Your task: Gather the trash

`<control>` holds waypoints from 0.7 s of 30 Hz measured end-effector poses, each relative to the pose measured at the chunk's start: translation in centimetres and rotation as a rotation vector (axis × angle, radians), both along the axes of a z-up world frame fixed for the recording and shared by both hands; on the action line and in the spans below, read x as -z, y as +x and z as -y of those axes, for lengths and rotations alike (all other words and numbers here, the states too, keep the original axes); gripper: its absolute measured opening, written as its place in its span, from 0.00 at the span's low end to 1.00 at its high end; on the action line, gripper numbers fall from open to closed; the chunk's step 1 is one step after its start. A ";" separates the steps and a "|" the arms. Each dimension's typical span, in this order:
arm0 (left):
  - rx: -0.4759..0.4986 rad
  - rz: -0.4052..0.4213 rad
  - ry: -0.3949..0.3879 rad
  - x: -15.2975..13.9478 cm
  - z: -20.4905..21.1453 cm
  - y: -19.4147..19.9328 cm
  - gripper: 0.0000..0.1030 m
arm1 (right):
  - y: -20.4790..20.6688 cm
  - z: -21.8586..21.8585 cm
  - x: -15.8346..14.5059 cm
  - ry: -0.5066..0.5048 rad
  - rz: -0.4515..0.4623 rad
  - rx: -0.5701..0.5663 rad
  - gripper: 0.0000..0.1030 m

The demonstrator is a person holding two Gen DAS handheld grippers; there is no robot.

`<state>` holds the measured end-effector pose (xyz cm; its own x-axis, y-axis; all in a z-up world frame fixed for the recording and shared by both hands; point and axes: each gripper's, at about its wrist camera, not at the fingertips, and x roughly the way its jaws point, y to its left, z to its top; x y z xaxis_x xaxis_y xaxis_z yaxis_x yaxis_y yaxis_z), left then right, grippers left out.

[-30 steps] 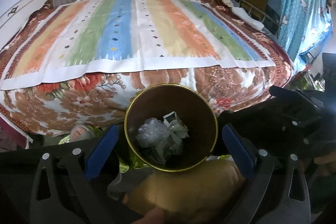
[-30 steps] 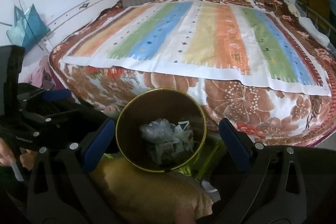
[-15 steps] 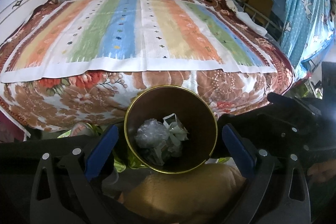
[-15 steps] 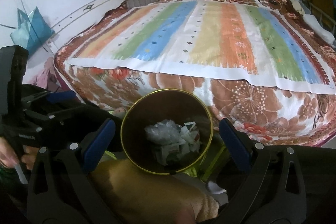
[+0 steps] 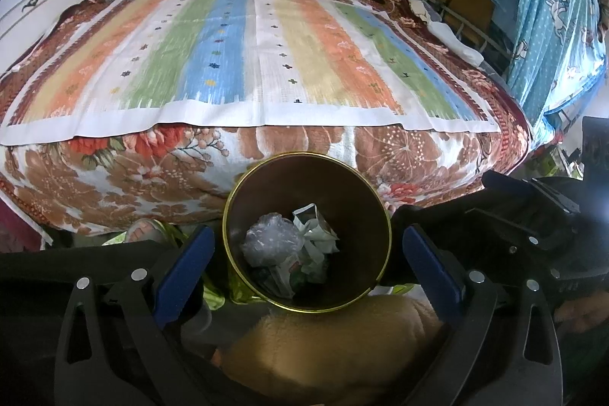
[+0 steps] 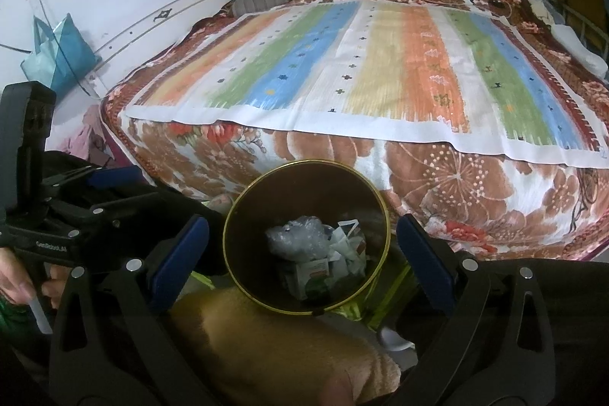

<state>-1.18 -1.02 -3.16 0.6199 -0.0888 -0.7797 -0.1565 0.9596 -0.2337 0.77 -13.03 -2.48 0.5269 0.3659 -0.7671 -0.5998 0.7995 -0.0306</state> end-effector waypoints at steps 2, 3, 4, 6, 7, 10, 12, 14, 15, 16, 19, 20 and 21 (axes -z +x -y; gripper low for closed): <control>0.001 0.000 0.000 0.0 -0.1 0.0 0.94 | 0.0 0.0 0.0 0.001 -0.001 0.001 0.92; 0.000 0.001 -0.001 0.0 -0.2 0.0 0.94 | 0.0 0.0 0.0 0.001 -0.001 0.002 0.92; -0.001 0.001 -0.002 0.0 -0.1 0.0 0.94 | 0.0 0.1 0.0 0.004 -0.003 0.003 0.92; 0.001 -0.006 0.001 0.1 0.0 0.0 0.94 | 0.0 0.1 0.1 0.004 -0.009 0.010 0.92; 0.002 -0.009 0.002 0.2 0.0 -0.1 0.94 | 0.1 0.1 0.1 0.004 -0.013 0.012 0.92; 0.002 -0.010 0.003 0.4 0.1 -0.2 0.94 | 0.0 0.1 0.0 0.011 -0.016 0.009 0.92; -0.002 -0.012 0.000 0.4 0.2 -0.3 0.94 | 0.0 0.2 0.0 0.015 -0.018 0.009 0.92; 0.002 -0.012 0.002 0.4 0.1 -0.2 0.94 | -0.1 0.1 0.0 0.014 -0.019 0.010 0.92; 0.003 -0.011 0.003 0.3 0.0 -0.2 0.94 | 0.0 0.2 0.0 0.014 -0.017 0.008 0.92; 0.003 -0.011 0.002 0.3 0.0 -0.2 0.94 | 0.0 0.2 0.0 0.015 -0.016 0.007 0.92; 0.003 -0.012 0.003 0.3 -0.1 -0.1 0.94 | 0.0 0.3 -0.1 0.023 -0.015 0.005 0.92; 0.002 -0.012 0.003 0.3 -0.1 -0.2 0.94 | 0.0 0.3 -0.1 0.022 -0.016 0.006 0.92; 0.002 -0.013 0.002 0.4 0.1 -0.2 0.94 | 0.0 0.3 -0.1 0.021 -0.016 0.006 0.92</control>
